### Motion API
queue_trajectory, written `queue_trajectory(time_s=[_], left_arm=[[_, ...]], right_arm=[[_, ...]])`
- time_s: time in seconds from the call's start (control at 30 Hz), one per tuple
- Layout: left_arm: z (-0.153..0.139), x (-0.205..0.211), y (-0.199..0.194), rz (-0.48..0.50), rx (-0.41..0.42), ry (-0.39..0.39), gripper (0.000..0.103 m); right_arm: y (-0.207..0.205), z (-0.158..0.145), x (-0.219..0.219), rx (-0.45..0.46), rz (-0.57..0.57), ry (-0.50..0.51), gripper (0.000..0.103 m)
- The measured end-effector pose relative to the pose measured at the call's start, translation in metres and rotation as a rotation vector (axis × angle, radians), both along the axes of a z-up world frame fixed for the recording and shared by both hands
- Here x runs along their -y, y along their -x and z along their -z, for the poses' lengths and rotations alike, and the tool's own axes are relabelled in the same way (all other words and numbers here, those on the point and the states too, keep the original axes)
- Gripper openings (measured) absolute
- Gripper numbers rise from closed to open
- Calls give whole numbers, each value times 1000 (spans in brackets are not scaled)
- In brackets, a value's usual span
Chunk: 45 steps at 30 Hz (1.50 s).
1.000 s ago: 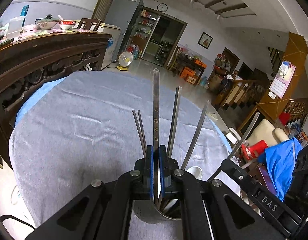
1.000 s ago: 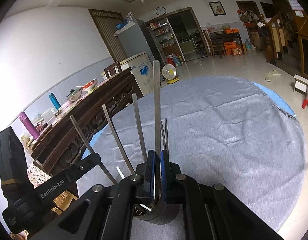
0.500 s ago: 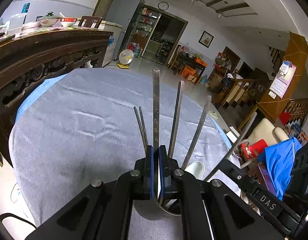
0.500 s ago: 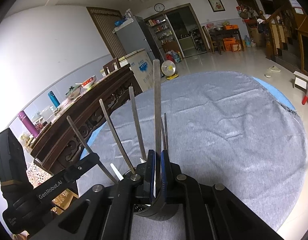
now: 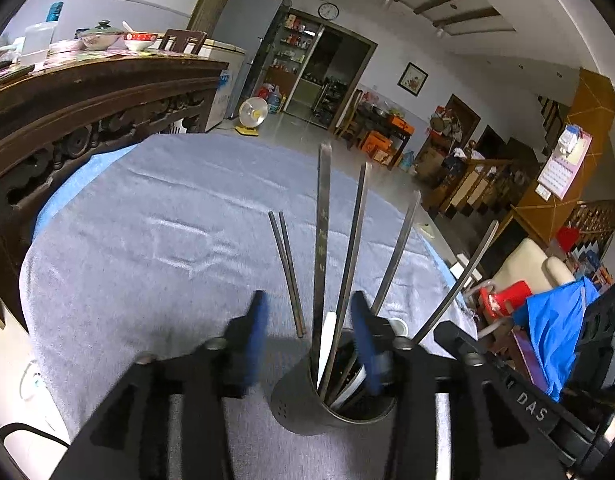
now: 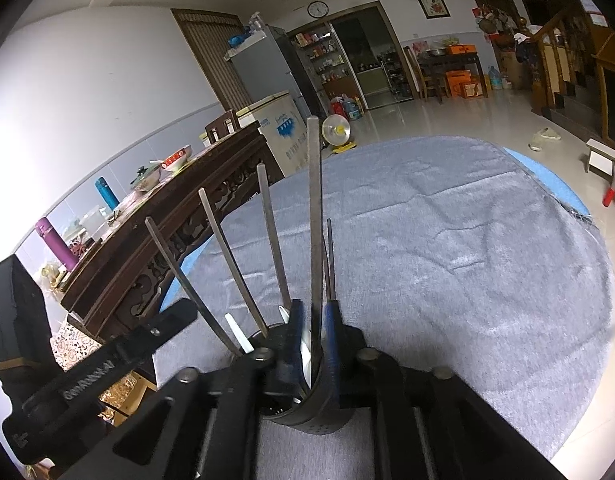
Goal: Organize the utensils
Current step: 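Lower both metal chopsticks into the black holder and open both tools, then move both open tools back over the remaining dark chopsticks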
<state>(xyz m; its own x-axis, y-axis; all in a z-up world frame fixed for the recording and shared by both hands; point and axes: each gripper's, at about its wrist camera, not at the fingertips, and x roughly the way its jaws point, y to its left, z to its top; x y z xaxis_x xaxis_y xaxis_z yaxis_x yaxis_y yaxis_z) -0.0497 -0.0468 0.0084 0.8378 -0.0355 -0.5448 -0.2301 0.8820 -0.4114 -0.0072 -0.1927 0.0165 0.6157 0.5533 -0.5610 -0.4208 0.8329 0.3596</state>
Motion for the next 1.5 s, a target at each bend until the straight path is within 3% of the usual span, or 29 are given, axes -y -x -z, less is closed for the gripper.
queue_trajectory(time_s=[0.07, 0.2, 0.43, 0.57, 0.7, 0.83, 1.0, 1.13, 1.5], left_arm=[[-4, -6, 4, -16, 14, 13, 54], [-20, -30, 18, -101, 75, 52, 73], [-28, -77, 32, -252, 107, 110, 88], [-7, -104, 27, -330, 18, 154, 88], [33, -136, 16, -405, -154, 203, 88], [71, -148, 0, -410, -302, 204, 88], [96, -149, -21, -379, -444, 164, 88], [107, -149, -37, -349, -502, 133, 88], [100, -133, -67, -306, -517, 9, 88]], right_arm=[[4, -4, 7, 19, 19, -28, 58], [7, -20, 26, 62, 75, -70, 63], [0, -27, 53, 75, 166, -120, 98], [-12, -16, 70, 17, 208, -132, 99], [-30, 6, 96, -84, 274, -118, 99], [-48, 31, 113, -186, 311, -86, 99], [-65, 56, 120, -273, 298, -17, 99], [-69, 66, 118, -300, 289, 16, 99], [-81, 76, 102, -318, 256, 50, 99]])
